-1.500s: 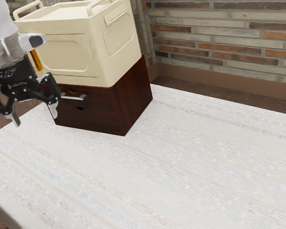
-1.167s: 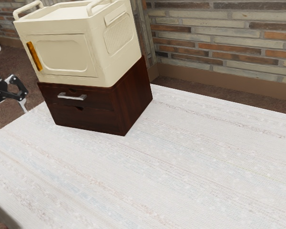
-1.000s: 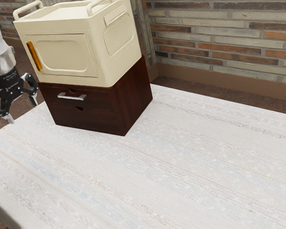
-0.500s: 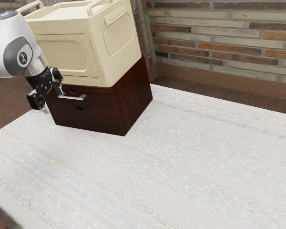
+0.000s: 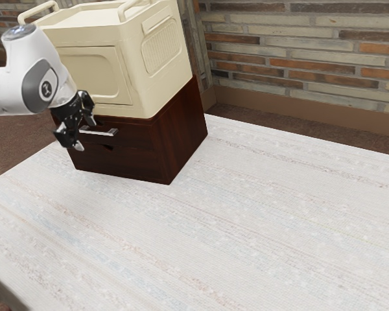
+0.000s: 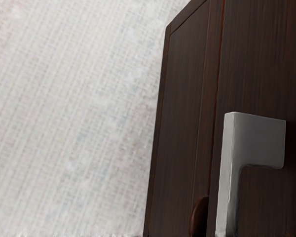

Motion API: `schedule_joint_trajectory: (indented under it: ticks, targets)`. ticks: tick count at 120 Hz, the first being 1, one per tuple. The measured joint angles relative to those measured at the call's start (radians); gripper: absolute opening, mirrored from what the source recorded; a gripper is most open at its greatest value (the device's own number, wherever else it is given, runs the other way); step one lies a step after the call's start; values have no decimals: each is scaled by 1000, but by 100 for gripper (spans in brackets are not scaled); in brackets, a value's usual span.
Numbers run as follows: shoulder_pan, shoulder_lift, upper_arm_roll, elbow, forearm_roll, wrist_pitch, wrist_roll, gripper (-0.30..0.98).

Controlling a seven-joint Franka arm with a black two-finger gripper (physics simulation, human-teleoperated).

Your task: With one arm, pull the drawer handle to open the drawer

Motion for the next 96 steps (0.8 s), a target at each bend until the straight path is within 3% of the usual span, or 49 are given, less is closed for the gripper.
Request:
schedule_joint_trajectory:
  ticks: [26, 96]
  targets:
    - [-3, 2, 0, -18, -25, 26, -19, 45]
    - [-1, -79, 1, -151, -36, 80, -44, 12]
